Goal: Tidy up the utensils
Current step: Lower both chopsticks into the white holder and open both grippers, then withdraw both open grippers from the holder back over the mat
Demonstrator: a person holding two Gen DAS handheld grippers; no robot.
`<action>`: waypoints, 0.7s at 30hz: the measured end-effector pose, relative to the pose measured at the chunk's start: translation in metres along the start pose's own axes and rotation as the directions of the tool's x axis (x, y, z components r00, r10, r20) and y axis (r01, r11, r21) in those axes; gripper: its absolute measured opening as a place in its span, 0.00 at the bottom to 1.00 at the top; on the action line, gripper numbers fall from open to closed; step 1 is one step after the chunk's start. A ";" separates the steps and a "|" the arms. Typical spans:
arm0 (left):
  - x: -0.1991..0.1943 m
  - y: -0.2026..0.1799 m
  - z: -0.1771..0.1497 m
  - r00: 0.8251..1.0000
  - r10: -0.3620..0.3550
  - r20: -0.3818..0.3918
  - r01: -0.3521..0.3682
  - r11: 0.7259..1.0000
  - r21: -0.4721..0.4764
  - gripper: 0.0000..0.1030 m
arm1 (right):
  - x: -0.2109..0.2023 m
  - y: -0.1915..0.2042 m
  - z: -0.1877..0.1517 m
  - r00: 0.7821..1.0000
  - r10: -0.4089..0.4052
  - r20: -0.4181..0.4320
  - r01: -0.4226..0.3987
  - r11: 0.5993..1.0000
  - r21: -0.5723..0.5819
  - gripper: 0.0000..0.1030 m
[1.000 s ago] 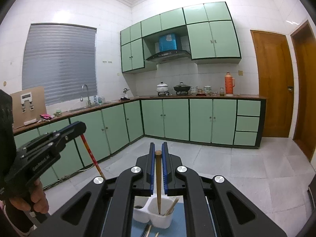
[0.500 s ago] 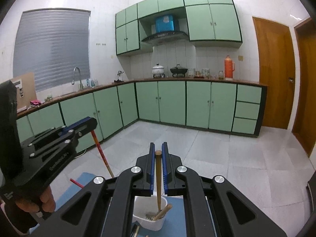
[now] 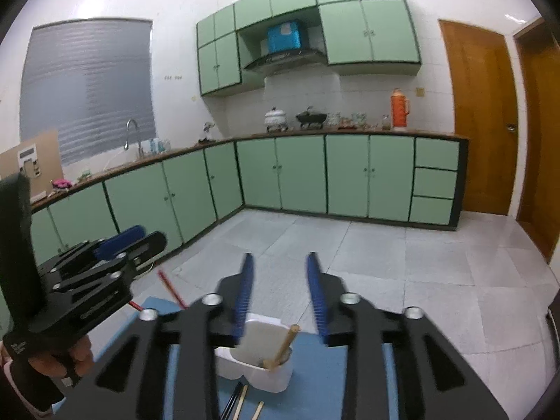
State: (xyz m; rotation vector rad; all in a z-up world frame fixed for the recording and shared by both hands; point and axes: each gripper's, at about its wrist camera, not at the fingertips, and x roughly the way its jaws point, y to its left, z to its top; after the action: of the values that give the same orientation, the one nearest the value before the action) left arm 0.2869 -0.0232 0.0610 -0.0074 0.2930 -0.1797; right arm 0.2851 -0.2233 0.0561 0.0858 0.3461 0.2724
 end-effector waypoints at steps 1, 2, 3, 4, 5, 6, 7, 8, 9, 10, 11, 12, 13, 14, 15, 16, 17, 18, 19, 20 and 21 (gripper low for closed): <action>-0.008 0.000 0.000 1.000 0.000 0.013 0.000 1.000 -0.003 0.49 | -0.008 -0.001 0.000 1.000 -0.011 0.014 0.011 1.000 0.005 0.43; -0.017 0.000 0.001 1.000 0.005 0.026 -0.005 1.000 -0.006 0.55 | -0.015 -0.003 -0.001 0.999 -0.020 0.027 0.019 1.000 0.010 0.53; -0.024 0.000 0.001 0.999 0.007 0.036 -0.007 1.000 -0.006 0.58 | -0.025 -0.005 -0.002 0.998 -0.032 0.048 0.032 0.999 0.018 0.57; -0.032 -0.002 0.000 0.999 0.009 0.052 -0.009 1.000 -0.006 0.64 | -0.035 -0.005 -0.004 0.997 -0.038 0.068 0.037 0.999 0.025 0.59; -0.041 -0.003 -0.001 0.998 0.013 0.066 -0.013 1.000 -0.004 0.72 | -0.042 -0.006 -0.006 0.996 -0.040 0.078 0.038 0.999 0.028 0.63; -0.052 -0.004 -0.004 0.996 0.018 0.084 -0.018 1.000 -0.001 0.75 | -0.053 -0.006 -0.010 0.995 -0.047 0.092 0.045 0.999 0.031 0.66; -0.062 -0.005 -0.007 0.995 0.024 0.098 -0.024 1.000 0.002 0.79 | -0.062 -0.005 -0.013 0.992 -0.059 0.107 0.056 0.998 0.031 0.73; -0.070 -0.008 -0.010 0.994 0.025 0.106 -0.026 1.000 0.004 0.82 | -0.069 -0.005 -0.016 0.991 -0.068 0.117 0.065 0.997 0.029 0.78; -0.080 -0.008 -0.014 0.993 0.025 0.113 -0.025 1.000 0.002 0.83 | -0.079 -0.003 -0.021 0.989 -0.078 0.129 0.076 0.997 0.024 0.80; -0.089 -0.009 -0.019 0.993 0.021 0.115 -0.021 1.000 -0.002 0.85 | -0.085 -0.001 -0.025 0.987 -0.084 0.136 0.082 0.996 0.019 0.84; -0.095 -0.009 -0.023 0.993 0.017 0.115 -0.016 1.000 -0.004 0.87 | -0.094 0.002 -0.031 0.986 -0.090 0.142 0.089 0.996 0.013 0.86; -0.102 -0.010 -0.029 0.994 0.016 0.111 -0.016 1.000 -0.005 0.87 | -0.102 0.005 -0.037 0.985 -0.093 0.146 0.092 0.996 0.011 0.87; -0.109 -0.012 -0.035 0.994 0.018 0.106 -0.018 1.000 -0.004 0.87 | -0.107 0.007 -0.042 0.985 -0.093 0.148 0.093 0.996 0.010 0.89; -0.116 -0.012 -0.043 0.995 0.021 0.097 -0.020 1.000 -0.005 0.88 | -0.115 0.010 -0.050 0.985 -0.090 0.147 0.089 0.996 0.012 0.90; -0.120 -0.013 -0.048 0.996 0.021 0.089 -0.021 1.000 -0.004 0.88 | -0.118 0.011 -0.053 0.986 -0.089 0.143 0.088 0.996 0.012 0.91; -0.125 -0.013 -0.054 0.997 0.023 0.079 -0.023 1.000 -0.002 0.88 | -0.124 0.014 -0.061 0.987 -0.091 0.136 0.089 0.996 0.017 0.91; -0.129 -0.013 -0.060 0.997 0.027 0.067 -0.027 1.000 -0.001 0.88 | -0.127 0.016 -0.065 0.987 -0.089 0.132 0.087 0.996 0.021 0.91; -0.135 -0.012 -0.069 0.998 0.034 0.049 -0.034 0.999 -0.001 0.89 | -0.131 0.018 -0.072 0.989 -0.087 0.122 0.084 0.996 0.029 0.91; -0.138 -0.011 -0.075 0.999 0.036 0.037 -0.036 0.999 -0.004 0.89 | -0.135 0.020 -0.079 0.990 -0.088 0.114 0.085 0.996 0.033 0.91; -0.143 -0.009 -0.083 0.999 0.039 0.021 -0.039 0.999 -0.010 0.90 | -0.138 0.020 -0.084 0.990 -0.091 0.107 0.087 0.996 0.035 0.91; -0.147 -0.007 -0.091 0.999 0.041 0.008 -0.041 0.999 -0.012 0.90 | -0.141 0.022 -0.091 0.990 -0.098 0.097 0.095 0.995 0.036 0.91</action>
State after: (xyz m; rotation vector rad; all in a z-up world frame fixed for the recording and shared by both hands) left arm 0.1214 -0.0024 0.0164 -0.0137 0.2861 -0.1368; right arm 0.1207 -0.2384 0.0189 0.1124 0.2558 0.1662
